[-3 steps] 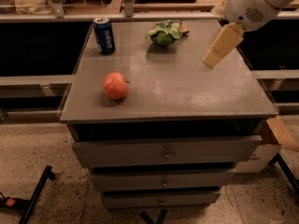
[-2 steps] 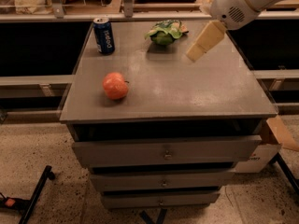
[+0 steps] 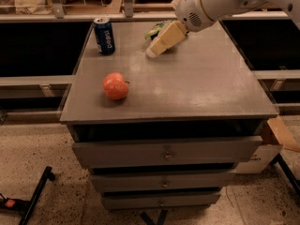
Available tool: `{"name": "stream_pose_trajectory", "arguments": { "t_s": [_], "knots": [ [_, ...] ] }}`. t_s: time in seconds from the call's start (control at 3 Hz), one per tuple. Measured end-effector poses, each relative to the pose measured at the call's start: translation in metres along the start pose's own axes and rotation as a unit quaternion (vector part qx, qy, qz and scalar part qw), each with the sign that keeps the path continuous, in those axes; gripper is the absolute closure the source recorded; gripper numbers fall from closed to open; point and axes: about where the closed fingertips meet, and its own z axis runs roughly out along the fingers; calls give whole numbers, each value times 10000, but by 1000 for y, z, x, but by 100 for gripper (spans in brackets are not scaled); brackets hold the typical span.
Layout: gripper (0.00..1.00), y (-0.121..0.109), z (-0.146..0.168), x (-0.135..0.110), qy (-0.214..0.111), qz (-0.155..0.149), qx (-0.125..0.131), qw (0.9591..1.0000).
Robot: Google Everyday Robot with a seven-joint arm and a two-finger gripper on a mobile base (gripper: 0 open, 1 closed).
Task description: Move pepsi can near apple
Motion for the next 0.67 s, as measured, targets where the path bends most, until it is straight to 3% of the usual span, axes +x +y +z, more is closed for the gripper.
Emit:
{"name": "stream_pose_trajectory", "arguments": {
  "t_s": [0.33,0.67],
  "knots": [
    [0,0,0,0,0,0,-1,10000],
    [0,-12,30,2,-177,90,-20,9998]
  ]
}}
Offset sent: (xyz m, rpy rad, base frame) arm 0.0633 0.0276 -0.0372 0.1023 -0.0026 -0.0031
